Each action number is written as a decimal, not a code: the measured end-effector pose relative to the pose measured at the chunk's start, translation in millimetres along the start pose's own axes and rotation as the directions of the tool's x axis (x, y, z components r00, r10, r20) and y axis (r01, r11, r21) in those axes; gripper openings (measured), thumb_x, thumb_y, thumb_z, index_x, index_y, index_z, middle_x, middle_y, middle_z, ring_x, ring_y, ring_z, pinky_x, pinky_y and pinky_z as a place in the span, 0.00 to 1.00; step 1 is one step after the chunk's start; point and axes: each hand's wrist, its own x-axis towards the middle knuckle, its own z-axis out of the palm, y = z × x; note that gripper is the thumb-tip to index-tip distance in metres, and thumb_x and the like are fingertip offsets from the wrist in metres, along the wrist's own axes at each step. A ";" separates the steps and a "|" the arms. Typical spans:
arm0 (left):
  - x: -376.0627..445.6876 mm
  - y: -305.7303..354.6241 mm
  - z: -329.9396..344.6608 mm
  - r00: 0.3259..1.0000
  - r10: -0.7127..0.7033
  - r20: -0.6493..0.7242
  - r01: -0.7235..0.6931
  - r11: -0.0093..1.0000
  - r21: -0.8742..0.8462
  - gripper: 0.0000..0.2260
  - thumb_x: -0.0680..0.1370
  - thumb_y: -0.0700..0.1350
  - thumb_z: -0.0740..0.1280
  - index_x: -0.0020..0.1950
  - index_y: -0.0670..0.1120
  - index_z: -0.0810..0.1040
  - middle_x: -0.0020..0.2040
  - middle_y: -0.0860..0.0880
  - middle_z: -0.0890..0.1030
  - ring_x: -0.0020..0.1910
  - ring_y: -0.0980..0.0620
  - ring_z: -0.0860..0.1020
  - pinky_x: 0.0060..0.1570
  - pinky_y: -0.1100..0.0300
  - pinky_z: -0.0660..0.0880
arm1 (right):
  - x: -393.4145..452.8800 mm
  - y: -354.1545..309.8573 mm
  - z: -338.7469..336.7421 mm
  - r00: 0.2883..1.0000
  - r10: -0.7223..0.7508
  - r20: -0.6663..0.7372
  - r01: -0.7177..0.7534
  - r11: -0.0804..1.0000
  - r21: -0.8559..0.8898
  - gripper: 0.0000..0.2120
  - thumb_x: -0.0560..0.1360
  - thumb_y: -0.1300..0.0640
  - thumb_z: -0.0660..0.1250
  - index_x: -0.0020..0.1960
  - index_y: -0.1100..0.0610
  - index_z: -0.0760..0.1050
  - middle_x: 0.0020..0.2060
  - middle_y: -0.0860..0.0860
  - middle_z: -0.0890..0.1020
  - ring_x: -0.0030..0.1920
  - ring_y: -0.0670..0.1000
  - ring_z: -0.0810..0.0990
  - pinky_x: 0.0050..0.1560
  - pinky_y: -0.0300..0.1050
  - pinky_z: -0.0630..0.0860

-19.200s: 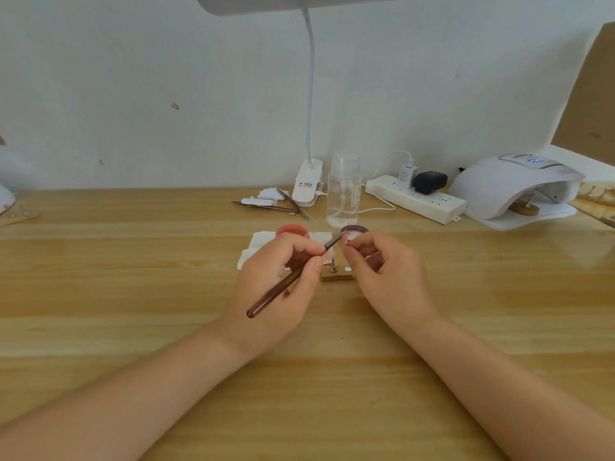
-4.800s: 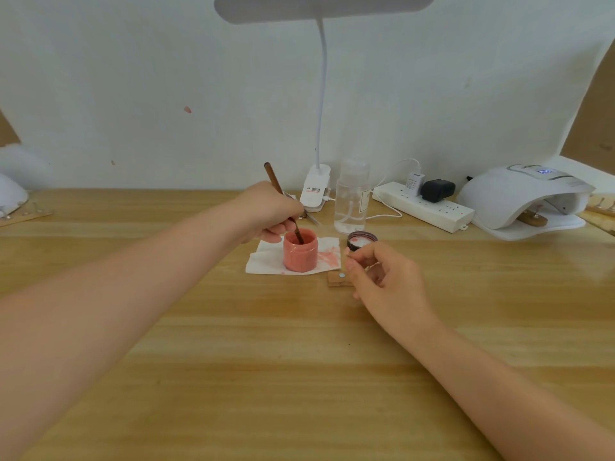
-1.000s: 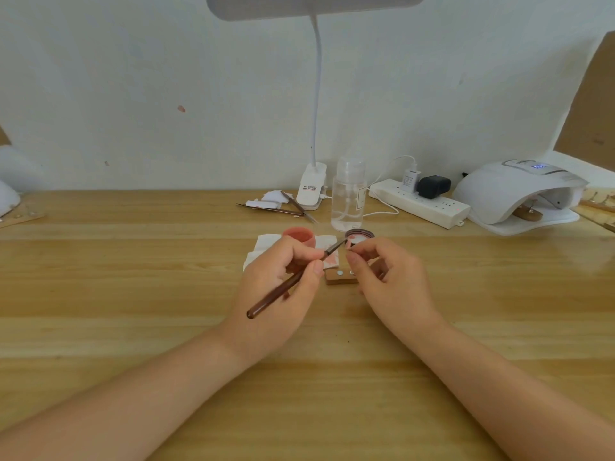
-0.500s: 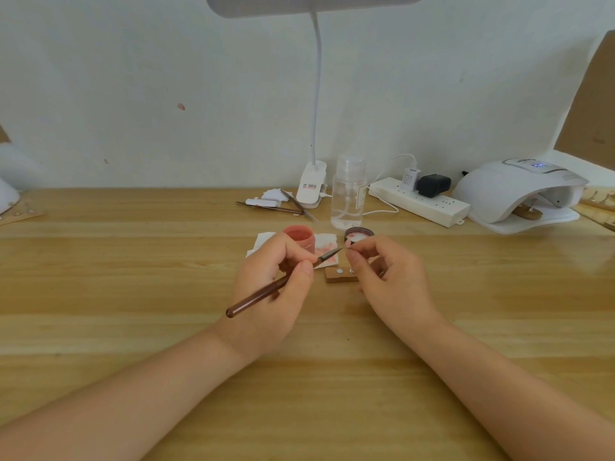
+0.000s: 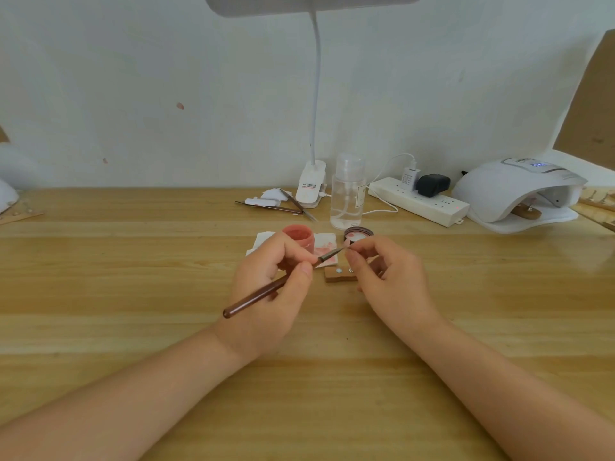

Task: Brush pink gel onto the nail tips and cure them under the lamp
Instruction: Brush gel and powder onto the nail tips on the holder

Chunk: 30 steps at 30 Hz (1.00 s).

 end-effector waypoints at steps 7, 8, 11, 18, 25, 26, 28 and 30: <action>0.2 -3.1 4.0 0.996 -0.066 0.054 0.071 0.993 -0.095 0.05 0.75 0.50 0.64 0.48 0.59 0.78 0.50 0.58 0.83 0.52 0.53 0.81 0.52 0.60 0.77 | -0.9 -4.3 -1.5 1.000 0.009 0.014 -0.009 1.000 0.005 0.11 0.75 0.58 0.68 0.42 0.41 0.75 0.38 0.42 0.80 0.32 0.50 0.76 0.36 0.55 0.77; 0.2 -3.1 3.8 0.996 -0.053 0.066 0.058 0.995 -0.081 0.05 0.75 0.49 0.64 0.48 0.58 0.77 0.49 0.60 0.83 0.52 0.57 0.81 0.51 0.66 0.75 | -0.7 -4.9 -1.6 1.000 0.021 0.013 -0.021 1.000 0.014 0.11 0.75 0.58 0.68 0.42 0.41 0.75 0.38 0.42 0.80 0.32 0.51 0.77 0.36 0.56 0.77; -0.2 -3.4 1.5 0.998 -0.014 0.060 0.016 0.999 -0.039 0.04 0.75 0.48 0.62 0.46 0.56 0.75 0.43 0.64 0.81 0.48 0.65 0.78 0.48 0.74 0.70 | -0.4 -6.8 -2.6 0.999 0.047 0.011 -0.048 0.998 0.035 0.11 0.75 0.58 0.68 0.42 0.41 0.75 0.39 0.41 0.80 0.33 0.51 0.77 0.37 0.54 0.78; 1.4 -4.5 2.0 0.996 -0.078 0.036 0.082 0.991 -0.104 0.07 0.75 0.51 0.64 0.48 0.62 0.78 0.46 0.56 0.83 0.57 0.47 0.79 0.56 0.50 0.76 | -0.5 -9.9 -3.6 0.998 0.053 0.021 -0.054 0.998 0.038 0.11 0.75 0.57 0.68 0.42 0.41 0.75 0.38 0.40 0.81 0.32 0.52 0.79 0.35 0.47 0.76; 0.9 -4.9 0.3 0.998 -0.054 0.037 0.056 0.997 -0.052 0.04 0.74 0.50 0.63 0.44 0.58 0.77 0.41 0.59 0.82 0.44 0.60 0.79 0.46 0.70 0.73 | -0.4 -9.6 -4.6 0.997 0.075 0.021 -0.076 0.994 0.077 0.11 0.75 0.57 0.68 0.42 0.41 0.76 0.38 0.43 0.82 0.33 0.52 0.79 0.35 0.44 0.75; 1.2 -4.3 -0.1 0.998 -0.060 0.022 0.061 0.996 -0.064 0.04 0.74 0.50 0.63 0.43 0.59 0.76 0.39 0.58 0.81 0.42 0.60 0.79 0.44 0.69 0.73 | -0.2 -9.5 -4.3 0.997 0.077 0.020 -0.078 0.994 0.078 0.11 0.75 0.57 0.68 0.42 0.40 0.76 0.38 0.43 0.82 0.33 0.52 0.79 0.35 0.44 0.75; 1.8 -3.9 -0.5 0.997 -0.075 0.004 0.075 0.993 -0.087 0.05 0.74 0.51 0.63 0.44 0.62 0.77 0.40 0.57 0.81 0.44 0.59 0.79 0.46 0.65 0.74 | 0.0 -9.4 -3.4 0.997 0.080 0.017 -0.081 0.994 0.072 0.11 0.75 0.57 0.68 0.41 0.40 0.76 0.38 0.41 0.82 0.34 0.53 0.79 0.35 0.44 0.75; 2.0 -4.6 0.8 0.995 -0.100 0.019 0.102 0.988 -0.117 0.05 0.74 0.52 0.63 0.47 0.61 0.78 0.47 0.55 0.82 0.55 0.53 0.79 0.53 0.56 0.76 | 0.1 -9.4 -2.8 0.997 0.074 0.014 -0.075 0.995 0.063 0.12 0.75 0.57 0.68 0.41 0.39 0.75 0.38 0.39 0.81 0.33 0.52 0.79 0.35 0.44 0.75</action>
